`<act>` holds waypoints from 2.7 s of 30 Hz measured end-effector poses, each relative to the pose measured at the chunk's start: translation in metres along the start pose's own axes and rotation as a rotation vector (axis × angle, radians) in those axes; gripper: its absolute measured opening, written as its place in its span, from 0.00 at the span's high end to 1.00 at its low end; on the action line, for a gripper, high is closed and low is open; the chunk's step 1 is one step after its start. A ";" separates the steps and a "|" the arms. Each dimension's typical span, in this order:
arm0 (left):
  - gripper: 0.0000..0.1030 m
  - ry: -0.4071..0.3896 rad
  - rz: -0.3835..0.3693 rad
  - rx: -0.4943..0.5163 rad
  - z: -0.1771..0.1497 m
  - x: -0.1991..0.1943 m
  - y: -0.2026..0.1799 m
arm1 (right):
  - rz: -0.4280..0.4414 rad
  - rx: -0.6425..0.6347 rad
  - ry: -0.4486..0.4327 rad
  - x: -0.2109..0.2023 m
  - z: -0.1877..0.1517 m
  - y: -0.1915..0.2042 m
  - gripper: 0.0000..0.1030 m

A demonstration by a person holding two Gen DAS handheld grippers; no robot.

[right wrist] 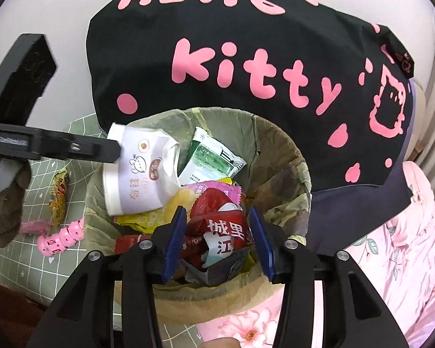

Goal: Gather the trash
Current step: 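Open both tools to drop the wrappers into the yellow bin, then move both tools back toward the remaining wrappers on the table, then grasp the pink stick wrapper with the left tool while the right tool grasps the yellow-red stick snack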

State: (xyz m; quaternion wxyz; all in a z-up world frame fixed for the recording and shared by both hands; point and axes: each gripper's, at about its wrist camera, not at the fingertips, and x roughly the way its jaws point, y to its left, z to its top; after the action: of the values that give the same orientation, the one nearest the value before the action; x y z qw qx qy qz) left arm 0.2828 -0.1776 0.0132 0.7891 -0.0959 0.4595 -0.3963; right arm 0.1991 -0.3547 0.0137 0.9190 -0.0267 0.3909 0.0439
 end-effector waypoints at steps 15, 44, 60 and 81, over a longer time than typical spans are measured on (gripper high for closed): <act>0.47 -0.235 0.328 -0.125 -0.058 -0.117 0.092 | 0.089 -0.083 -0.134 -0.023 0.032 0.084 0.49; 0.47 -0.157 0.544 -0.280 -0.191 -0.159 0.146 | 0.488 -0.354 0.281 0.149 0.007 0.282 0.53; 0.47 0.029 0.440 -0.016 -0.204 -0.135 0.131 | 0.487 -0.290 0.226 0.123 0.027 0.248 0.72; 0.84 0.003 0.536 -0.064 -0.189 -0.140 0.139 | 0.410 -0.240 0.094 0.073 0.039 0.214 0.72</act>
State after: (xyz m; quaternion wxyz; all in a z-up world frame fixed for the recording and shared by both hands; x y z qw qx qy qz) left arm 0.1691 0.0549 -0.0730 0.8617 0.0052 0.4820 -0.1587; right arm 0.2558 -0.1343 -0.0155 0.8619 -0.0578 0.4224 0.2745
